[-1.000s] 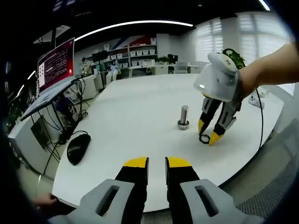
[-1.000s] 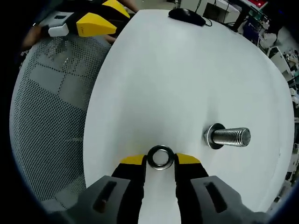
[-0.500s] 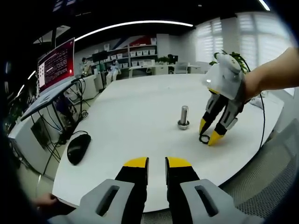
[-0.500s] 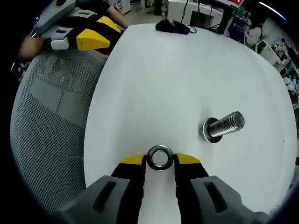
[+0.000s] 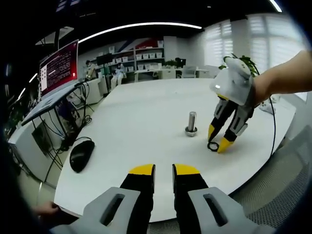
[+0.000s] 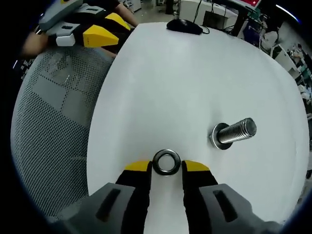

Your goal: Place the washer onto the threaded stud by aligning its center hole with the stud, sliding it down to the base, and recovering from edge contact or off-axis alignment until the washer reaches the visible bottom stop.

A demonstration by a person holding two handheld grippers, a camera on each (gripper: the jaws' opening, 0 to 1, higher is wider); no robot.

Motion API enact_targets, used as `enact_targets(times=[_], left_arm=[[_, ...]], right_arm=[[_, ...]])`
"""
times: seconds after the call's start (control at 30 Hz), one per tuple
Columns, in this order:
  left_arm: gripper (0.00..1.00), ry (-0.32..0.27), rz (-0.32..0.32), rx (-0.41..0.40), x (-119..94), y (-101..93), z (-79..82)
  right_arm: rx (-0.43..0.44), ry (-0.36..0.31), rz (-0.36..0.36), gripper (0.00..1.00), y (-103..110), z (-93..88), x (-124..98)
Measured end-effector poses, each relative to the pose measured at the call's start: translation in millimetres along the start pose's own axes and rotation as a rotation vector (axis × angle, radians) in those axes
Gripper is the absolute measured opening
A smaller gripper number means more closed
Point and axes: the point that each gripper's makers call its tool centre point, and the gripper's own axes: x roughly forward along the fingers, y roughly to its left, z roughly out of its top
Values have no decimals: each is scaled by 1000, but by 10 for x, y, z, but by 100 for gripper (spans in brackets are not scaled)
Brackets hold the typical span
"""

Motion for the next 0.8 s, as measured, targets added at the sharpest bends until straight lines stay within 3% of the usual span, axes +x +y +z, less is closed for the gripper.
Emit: enact_targets(times=[0.33,0.47,0.53,0.8], left_arm=[[12,1,1,0,2,0,-5],[12,0,1,0,1,0,-3],[12,-1,1,0,-1,0,0],[12,-3,1,0,3,3,4]], right_arm=[[27,-35,-17,24,-2,-3,-3],[87,-100,-47,24,1,22,-12],[164,-136,-61,23,10,18,-17],[196,-183,-106,23,0,57,-218]])
